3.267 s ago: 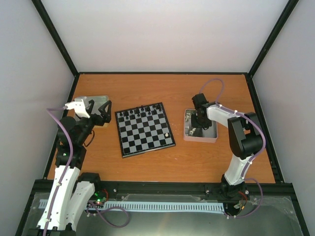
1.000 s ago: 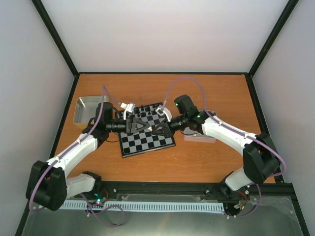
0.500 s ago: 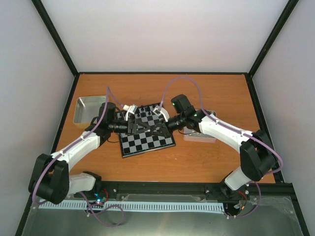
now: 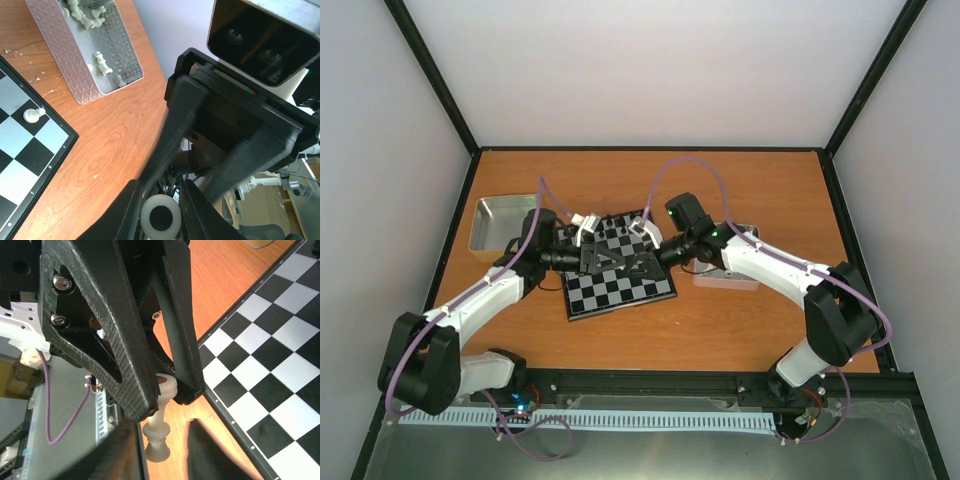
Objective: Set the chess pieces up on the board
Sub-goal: Place the chess piece on the chessboard.
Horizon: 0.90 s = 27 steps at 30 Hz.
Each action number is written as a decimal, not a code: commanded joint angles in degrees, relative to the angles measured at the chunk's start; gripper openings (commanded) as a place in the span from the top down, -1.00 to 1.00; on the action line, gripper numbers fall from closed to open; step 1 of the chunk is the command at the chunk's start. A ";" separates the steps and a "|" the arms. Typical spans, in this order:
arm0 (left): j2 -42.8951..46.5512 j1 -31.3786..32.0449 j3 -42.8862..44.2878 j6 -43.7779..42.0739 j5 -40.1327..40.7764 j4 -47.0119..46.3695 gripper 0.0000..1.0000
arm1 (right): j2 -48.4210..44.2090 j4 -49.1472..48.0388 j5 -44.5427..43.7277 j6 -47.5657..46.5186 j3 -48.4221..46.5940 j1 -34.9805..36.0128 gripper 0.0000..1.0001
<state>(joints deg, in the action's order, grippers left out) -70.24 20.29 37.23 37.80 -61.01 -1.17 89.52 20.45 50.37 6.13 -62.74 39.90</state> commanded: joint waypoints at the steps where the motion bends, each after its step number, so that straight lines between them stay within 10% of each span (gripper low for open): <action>1: 1.04 0.54 1.54 -1.09 -0.58 0.36 0.85 | -0.85 -1.42 -1.14 1.66 -0.74 0.38 0.24; 5: 2.90 0.54 1.70 0.66 1.38 -2.98 0.77 | -7.79 -18.73 -0.23 16.94 8.65 -3.02 -0.19; 12: 7.77 0.54 -2.04 15.66 10.28 -21.21 0.77 | -14.51 -48.82 -12.18 52.65 23.15 -1.26 -0.36; 27: 11.87 0.54 -4.72 30.23 16.30 -28.78 0.76 | -5.16 -71.77 -16.46 67.72 21.76 1.58 -0.05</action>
<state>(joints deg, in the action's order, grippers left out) -59.44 20.38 33.34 63.79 -44.97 -26.15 81.52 -41.17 33.74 67.92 -39.92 41.17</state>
